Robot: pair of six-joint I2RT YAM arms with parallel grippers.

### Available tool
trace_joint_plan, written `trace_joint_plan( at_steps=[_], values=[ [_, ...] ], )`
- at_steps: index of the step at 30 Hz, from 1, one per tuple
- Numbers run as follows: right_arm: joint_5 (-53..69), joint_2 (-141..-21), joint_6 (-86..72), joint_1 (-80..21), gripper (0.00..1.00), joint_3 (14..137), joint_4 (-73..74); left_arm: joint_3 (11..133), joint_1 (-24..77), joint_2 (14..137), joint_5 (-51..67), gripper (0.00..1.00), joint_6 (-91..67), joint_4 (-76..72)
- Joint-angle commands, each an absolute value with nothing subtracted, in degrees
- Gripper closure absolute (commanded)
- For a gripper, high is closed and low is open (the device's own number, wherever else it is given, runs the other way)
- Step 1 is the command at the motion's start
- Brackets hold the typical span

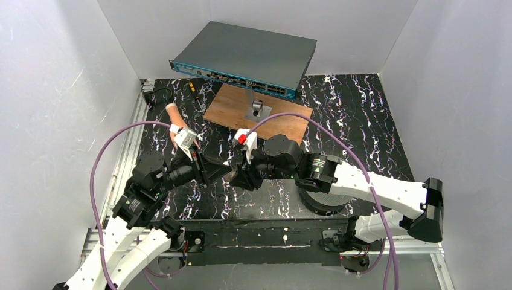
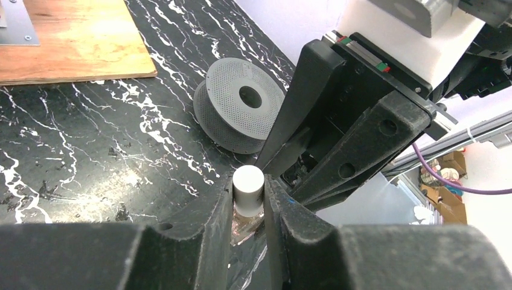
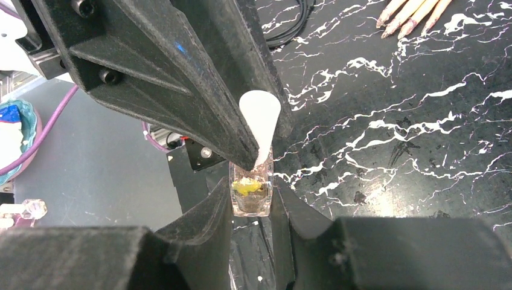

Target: Paint the nails

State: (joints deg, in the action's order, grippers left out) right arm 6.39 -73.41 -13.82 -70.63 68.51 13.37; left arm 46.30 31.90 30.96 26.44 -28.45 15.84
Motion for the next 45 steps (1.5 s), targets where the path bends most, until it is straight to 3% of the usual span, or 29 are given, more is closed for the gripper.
trace_joint_plan(
  at_steps=[1,8,17,32,42,45],
  values=[
    [7.6,-73.4,-14.5,-71.1,0.99,72.9,9.2,44.0,31.9,30.2,29.3,0.8,-28.6,12.9],
    [9.2,-73.8,-14.6,-71.1,0.99,74.9,7.8,42.1,31.9,27.7,32.5,1.0,-28.2,11.0],
    [16.5,-71.0,-17.1,-70.4,0.99,73.3,1.8,39.2,31.9,24.2,39.6,1.0,-28.2,4.9],
    [46.8,-68.7,-15.1,-69.4,0.99,68.7,-15.4,37.3,31.9,25.5,59.6,1.0,-35.0,-11.2],
    [50.3,-69.5,-8.5,-69.4,0.99,74.4,-5.5,39.3,31.9,25.1,59.6,1.0,-32.5,-4.8],
    [49.1,-68.6,-6.4,-69.3,0.99,74.6,-1.5,40.6,31.9,24.6,58.0,0.83,-30.9,-1.3]
  ],
)
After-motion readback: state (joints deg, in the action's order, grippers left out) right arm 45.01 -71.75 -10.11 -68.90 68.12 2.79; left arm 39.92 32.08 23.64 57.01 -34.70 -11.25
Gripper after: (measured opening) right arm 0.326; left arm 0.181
